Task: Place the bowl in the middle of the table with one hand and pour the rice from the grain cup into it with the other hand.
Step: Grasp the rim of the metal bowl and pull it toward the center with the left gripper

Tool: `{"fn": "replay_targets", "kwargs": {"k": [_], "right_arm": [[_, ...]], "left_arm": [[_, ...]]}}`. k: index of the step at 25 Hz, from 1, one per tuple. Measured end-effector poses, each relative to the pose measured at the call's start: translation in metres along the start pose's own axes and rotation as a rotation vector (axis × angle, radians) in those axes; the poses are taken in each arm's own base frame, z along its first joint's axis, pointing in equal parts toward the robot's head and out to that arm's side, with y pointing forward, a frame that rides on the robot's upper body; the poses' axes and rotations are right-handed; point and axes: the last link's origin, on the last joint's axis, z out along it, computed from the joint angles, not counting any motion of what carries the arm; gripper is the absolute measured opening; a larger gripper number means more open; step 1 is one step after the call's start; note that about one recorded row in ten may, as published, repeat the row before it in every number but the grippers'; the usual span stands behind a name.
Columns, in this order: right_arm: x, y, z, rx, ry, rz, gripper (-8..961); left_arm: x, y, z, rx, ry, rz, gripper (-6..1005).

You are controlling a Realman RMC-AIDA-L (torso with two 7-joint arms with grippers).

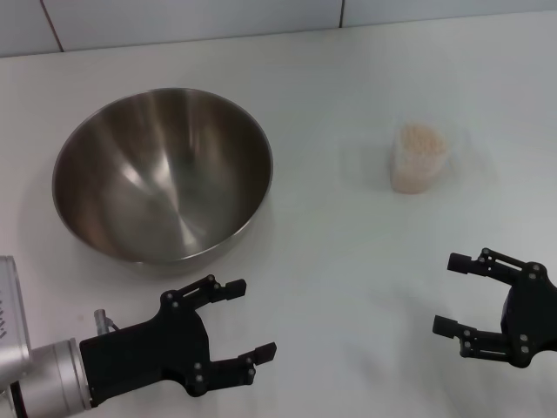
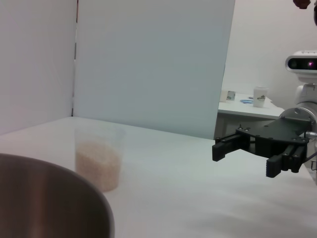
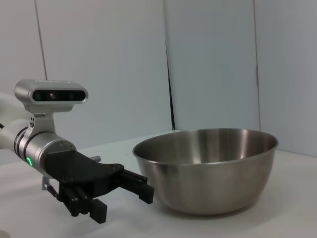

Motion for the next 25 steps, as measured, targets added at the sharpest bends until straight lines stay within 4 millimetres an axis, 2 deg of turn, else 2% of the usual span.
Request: {"fn": "replay_targets", "kwargs": {"k": [10,12,14,15,16,18,22,23,25], "right_arm": [[0.000,0.000,0.000,0.000,0.001,0.000,826],[0.000,0.000,0.000,0.001,0.001,0.001,826],[0.000,0.000,0.000,0.001,0.001,0.002,826],[0.001,0.001,0.000,0.000,-0.001,0.004,826],[0.001,0.001,0.000,0.000,-0.001,0.004,826],[0.001,0.002,0.001,0.000,-0.002,0.005,826],[0.000,0.001,0.002,-0.001,-0.002,0.003,826],[0.000,0.001,0.002,-0.002,-0.003,0.003,826],[0.000,0.001,0.002,-0.001,-0.006,0.002,826]], "left_arm": [[0.004,0.000,0.000,-0.006,0.016,-0.008,858],[0.020,0.002,-0.005,-0.025,0.120,-0.005,857],[0.048,0.003,-0.018,-0.022,0.290,0.014,856],[0.069,-0.003,-0.030,0.001,0.390,0.030,855],[0.072,-0.004,-0.032,0.004,0.401,0.030,854],[0.097,-0.018,-0.045,0.031,0.437,0.010,853],[0.121,-0.053,-0.055,0.186,0.285,-0.070,851],[0.128,-0.069,-0.058,0.279,0.201,-0.135,850],[0.134,-0.086,-0.064,0.394,0.095,-0.216,849]]}}
